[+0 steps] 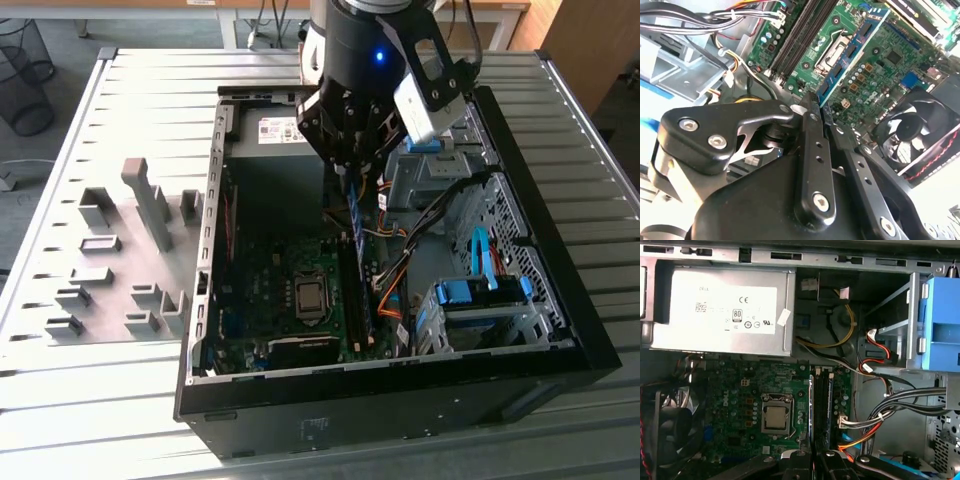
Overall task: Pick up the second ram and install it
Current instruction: 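Insert the second ram into the second slot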
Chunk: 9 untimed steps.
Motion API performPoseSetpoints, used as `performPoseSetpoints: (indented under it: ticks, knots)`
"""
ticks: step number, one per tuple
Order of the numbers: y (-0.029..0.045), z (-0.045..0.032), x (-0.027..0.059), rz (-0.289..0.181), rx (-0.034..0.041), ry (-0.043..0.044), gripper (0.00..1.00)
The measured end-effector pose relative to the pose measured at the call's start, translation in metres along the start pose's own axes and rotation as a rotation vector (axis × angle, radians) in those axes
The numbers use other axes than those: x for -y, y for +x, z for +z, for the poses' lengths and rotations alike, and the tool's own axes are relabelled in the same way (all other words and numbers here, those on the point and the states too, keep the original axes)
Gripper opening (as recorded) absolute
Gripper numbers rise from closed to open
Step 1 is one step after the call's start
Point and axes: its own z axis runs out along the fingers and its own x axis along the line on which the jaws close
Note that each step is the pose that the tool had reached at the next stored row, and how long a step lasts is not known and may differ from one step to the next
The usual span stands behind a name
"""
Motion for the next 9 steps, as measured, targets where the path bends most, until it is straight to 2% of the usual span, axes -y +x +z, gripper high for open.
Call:
performPoseSetpoints:
  ticks: [9]
  knots:
    - [-0.0022, 0.0164, 0.0002, -0.001, 0.0, 0.0001, 0.14]
